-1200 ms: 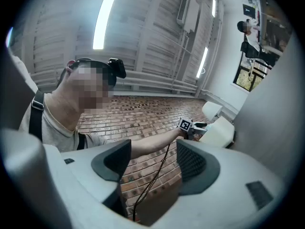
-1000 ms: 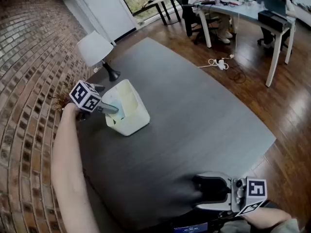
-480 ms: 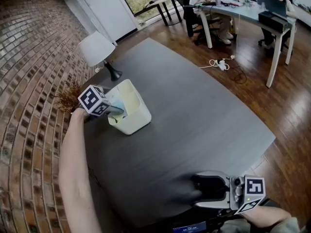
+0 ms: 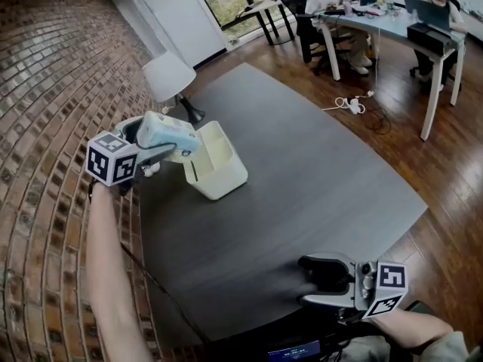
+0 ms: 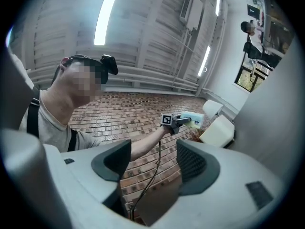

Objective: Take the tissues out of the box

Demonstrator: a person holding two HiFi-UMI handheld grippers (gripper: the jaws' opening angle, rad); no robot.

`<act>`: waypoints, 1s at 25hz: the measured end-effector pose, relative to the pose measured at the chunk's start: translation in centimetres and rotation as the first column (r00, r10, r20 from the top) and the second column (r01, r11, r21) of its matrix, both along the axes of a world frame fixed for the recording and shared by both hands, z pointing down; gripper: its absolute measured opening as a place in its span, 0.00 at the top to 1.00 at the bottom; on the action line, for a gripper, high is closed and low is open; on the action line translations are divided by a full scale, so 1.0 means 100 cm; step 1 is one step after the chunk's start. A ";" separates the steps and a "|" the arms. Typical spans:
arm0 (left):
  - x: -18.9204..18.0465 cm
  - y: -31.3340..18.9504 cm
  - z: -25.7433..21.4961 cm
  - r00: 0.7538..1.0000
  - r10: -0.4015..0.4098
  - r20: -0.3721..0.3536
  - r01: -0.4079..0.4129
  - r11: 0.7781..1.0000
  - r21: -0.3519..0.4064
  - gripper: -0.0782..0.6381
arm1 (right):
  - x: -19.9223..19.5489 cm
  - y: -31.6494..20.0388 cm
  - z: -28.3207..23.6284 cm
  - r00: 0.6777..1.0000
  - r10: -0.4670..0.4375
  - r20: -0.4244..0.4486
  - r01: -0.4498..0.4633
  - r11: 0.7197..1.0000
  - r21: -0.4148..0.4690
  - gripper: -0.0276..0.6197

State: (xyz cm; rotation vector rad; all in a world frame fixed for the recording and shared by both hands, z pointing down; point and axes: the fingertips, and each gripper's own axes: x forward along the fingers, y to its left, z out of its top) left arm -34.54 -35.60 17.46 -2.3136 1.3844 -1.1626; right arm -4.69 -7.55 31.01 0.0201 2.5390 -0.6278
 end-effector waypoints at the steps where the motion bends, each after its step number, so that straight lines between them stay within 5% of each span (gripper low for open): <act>1: 0.005 0.017 -0.016 0.996 0.013 -0.085 -0.008 0.998 0.060 0.21 | 0.000 0.001 0.001 1.000 -0.002 -0.004 0.002 1.000 0.003 0.47; 3: 0.013 0.056 -0.044 0.956 0.061 -0.286 -0.008 0.983 0.182 0.21 | -0.003 0.005 0.003 1.000 -0.011 -0.010 0.011 1.000 0.007 0.47; 4: 0.014 0.079 -0.054 0.909 0.099 -0.404 0.002 0.970 0.241 0.21 | -0.005 0.008 0.003 1.000 -0.019 -0.013 0.019 1.000 0.008 0.47; 5: 0.015 0.102 -0.061 0.838 0.144 -0.527 0.020 0.956 0.293 0.21 | -0.008 0.011 0.003 1.000 -0.027 -0.015 0.027 1.000 0.009 0.47; 8: 0.012 0.173 -0.053 0.548 0.258 -0.796 0.104 0.923 0.370 0.21 | -0.017 0.020 0.002 0.998 -0.051 -0.024 0.052 0.998 0.025 0.47; 10: 0.024 0.218 -0.028 0.404 0.305 -0.863 0.117 0.918 0.379 0.21 | -0.021 0.027 0.003 0.998 -0.063 -0.030 0.064 0.997 0.038 0.47; 14: 0.059 0.303 0.017 0.187 0.395 -0.899 0.124 0.899 0.420 0.21 | -0.029 0.041 0.004 0.995 -0.087 -0.046 0.090 0.994 0.062 0.47; 17: 0.072 0.353 0.037 -0.043 0.467 -0.883 0.162 0.876 0.455 0.21 | -0.033 0.052 0.005 0.992 -0.107 -0.060 0.112 0.991 0.079 0.47; 19: 0.077 0.377 0.050 -0.168 0.500 -0.849 0.186 0.862 0.471 0.21 | -0.036 0.059 0.006 0.990 -0.118 -0.071 0.124 0.988 0.089 0.47; 21: 0.083 0.394 0.065 -0.219 0.522 -0.825 0.198 0.851 0.486 0.21 | -0.039 0.064 0.008 0.989 -0.126 -0.084 0.134 0.986 0.102 0.47; 25: 0.092 0.420 0.093 -0.260 0.553 -0.792 0.219 0.832 0.509 0.21 | -0.044 0.075 0.011 0.984 -0.137 -0.110 0.152 0.978 0.140 0.47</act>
